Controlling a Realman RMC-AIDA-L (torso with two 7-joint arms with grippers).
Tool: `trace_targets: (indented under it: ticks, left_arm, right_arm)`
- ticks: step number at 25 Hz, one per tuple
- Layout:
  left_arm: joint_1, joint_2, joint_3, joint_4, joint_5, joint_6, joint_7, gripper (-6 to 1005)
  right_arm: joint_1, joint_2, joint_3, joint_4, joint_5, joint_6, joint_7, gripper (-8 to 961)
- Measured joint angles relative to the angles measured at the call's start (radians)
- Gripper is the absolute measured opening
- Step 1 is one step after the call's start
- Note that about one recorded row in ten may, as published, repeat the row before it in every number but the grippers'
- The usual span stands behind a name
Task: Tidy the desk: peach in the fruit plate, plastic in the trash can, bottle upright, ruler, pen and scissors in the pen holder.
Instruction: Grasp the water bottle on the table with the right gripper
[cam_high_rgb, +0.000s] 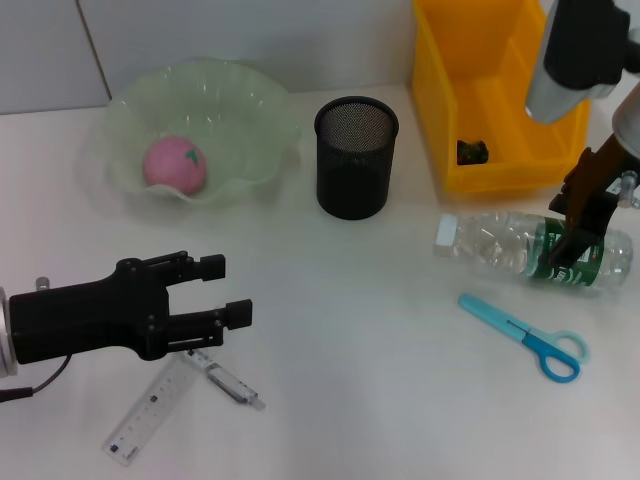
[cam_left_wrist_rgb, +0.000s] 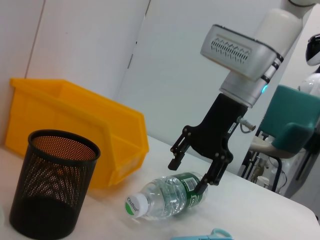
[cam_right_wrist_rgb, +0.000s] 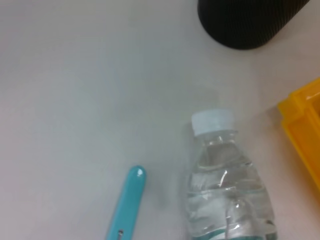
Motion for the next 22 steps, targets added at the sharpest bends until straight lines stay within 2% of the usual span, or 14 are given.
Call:
trace_targets:
  ticks: [7,22]
  left_arm:
    - [0.0,-0.004,-0.003,0.001,0.0,0.0,-0.006,730]
    - [-0.004,-0.009,-0.01,0.001,-0.002,0.003,-0.006,726]
  right_arm:
    - [0.004,0.019,-0.032,0.048,-0.037,0.064,-0.021,757]
    - [0.026,0.027,-0.065,0.196,-0.038,0.165,-0.023,759]
